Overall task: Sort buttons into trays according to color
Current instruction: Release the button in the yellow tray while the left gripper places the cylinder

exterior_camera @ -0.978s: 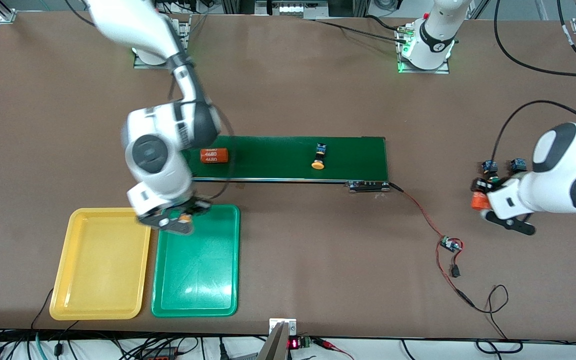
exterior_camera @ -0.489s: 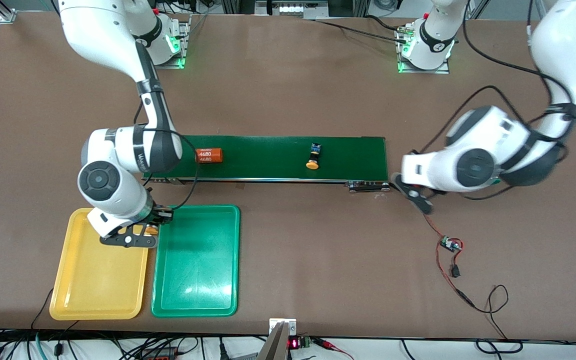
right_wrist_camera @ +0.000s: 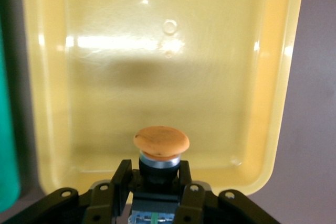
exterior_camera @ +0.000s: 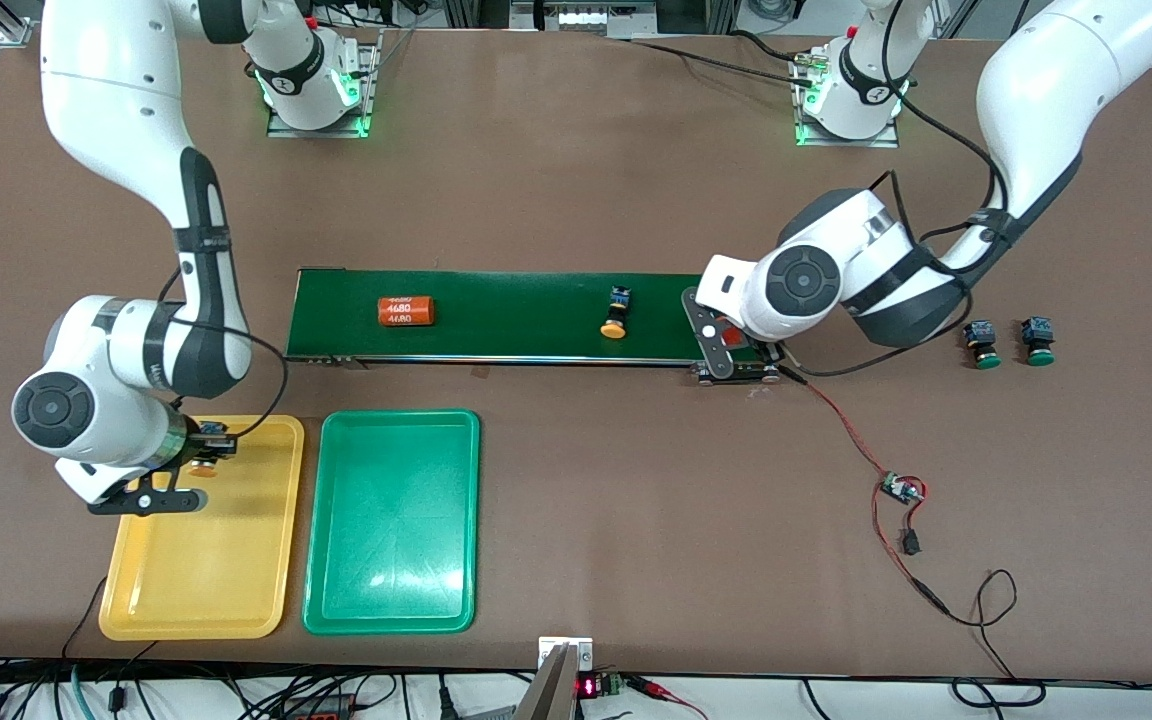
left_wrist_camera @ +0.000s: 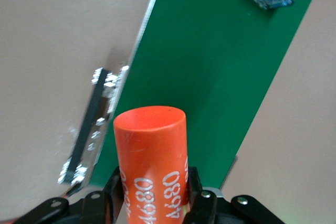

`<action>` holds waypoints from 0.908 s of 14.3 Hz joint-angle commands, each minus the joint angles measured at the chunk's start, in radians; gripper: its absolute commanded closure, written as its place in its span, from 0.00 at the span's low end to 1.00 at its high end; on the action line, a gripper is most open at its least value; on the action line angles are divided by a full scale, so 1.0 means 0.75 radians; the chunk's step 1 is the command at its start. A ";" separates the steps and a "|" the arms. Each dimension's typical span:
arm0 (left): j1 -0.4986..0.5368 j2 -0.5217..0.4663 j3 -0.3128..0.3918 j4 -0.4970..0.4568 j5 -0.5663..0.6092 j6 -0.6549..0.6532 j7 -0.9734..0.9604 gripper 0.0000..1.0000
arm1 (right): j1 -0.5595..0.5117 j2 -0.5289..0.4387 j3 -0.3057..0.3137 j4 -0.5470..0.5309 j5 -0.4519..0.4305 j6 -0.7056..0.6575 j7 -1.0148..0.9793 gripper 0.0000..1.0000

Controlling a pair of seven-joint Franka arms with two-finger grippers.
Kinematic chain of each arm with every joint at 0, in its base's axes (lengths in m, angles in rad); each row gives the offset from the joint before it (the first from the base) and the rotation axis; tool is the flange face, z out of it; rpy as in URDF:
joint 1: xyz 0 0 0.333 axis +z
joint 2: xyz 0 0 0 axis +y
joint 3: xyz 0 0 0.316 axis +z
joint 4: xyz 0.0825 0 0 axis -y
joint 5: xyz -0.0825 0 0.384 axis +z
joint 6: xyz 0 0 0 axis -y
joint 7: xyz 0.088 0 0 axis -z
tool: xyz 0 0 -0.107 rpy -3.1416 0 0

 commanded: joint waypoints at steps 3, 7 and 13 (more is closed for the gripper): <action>-0.005 -0.013 0.012 -0.053 0.008 0.073 0.201 0.71 | -0.038 0.131 0.018 0.018 -0.004 0.260 -0.068 0.94; -0.005 -0.010 0.035 -0.049 0.006 0.135 0.271 0.00 | -0.065 0.190 0.022 0.018 0.010 0.448 -0.121 0.24; 0.075 -0.029 -0.045 0.096 -0.014 -0.059 0.184 0.00 | -0.026 0.019 0.030 0.015 0.077 0.155 -0.087 0.00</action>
